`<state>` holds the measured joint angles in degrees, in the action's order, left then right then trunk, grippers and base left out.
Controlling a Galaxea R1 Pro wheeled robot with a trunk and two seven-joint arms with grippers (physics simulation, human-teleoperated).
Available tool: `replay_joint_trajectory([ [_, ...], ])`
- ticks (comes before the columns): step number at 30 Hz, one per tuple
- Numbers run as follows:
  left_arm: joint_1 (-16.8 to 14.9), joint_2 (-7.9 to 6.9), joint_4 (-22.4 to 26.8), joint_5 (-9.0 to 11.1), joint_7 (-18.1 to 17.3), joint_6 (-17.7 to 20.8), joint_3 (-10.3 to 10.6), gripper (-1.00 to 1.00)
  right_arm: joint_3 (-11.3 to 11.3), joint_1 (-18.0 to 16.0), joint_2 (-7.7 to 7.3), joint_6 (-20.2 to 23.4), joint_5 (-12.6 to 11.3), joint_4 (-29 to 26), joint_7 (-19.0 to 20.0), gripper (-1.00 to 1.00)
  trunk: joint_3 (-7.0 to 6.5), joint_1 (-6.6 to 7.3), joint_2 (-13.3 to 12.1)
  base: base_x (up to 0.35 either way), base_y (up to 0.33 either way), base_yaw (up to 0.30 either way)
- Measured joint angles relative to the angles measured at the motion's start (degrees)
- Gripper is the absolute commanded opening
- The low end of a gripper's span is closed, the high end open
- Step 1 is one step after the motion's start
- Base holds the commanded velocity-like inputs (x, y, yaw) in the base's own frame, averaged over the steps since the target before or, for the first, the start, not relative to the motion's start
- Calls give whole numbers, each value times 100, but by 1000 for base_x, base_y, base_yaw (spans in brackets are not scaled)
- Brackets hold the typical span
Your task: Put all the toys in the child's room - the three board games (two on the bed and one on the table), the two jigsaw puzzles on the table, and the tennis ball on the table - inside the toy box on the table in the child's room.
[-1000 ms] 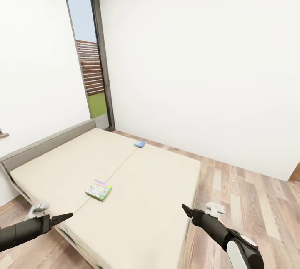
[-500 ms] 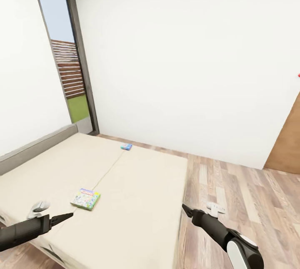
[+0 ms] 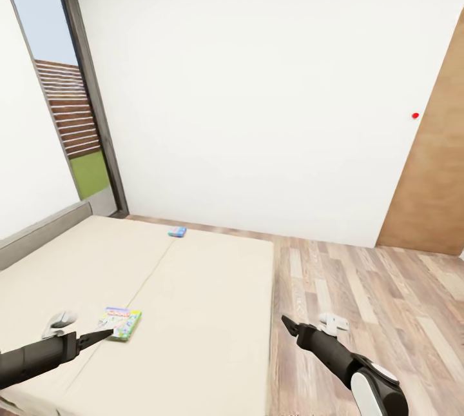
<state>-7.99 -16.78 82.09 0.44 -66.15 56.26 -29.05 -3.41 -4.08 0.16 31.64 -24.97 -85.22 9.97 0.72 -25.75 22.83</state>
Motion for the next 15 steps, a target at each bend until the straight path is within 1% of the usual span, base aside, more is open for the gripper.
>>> replay_joint_trajectory([
  [15, -6, 0, 1, 3, -17, 0, -7, 100, 6, -1, 0, 0, 0, 0, 2, 100, -36, -1, 3, 0, 250, -277],
])
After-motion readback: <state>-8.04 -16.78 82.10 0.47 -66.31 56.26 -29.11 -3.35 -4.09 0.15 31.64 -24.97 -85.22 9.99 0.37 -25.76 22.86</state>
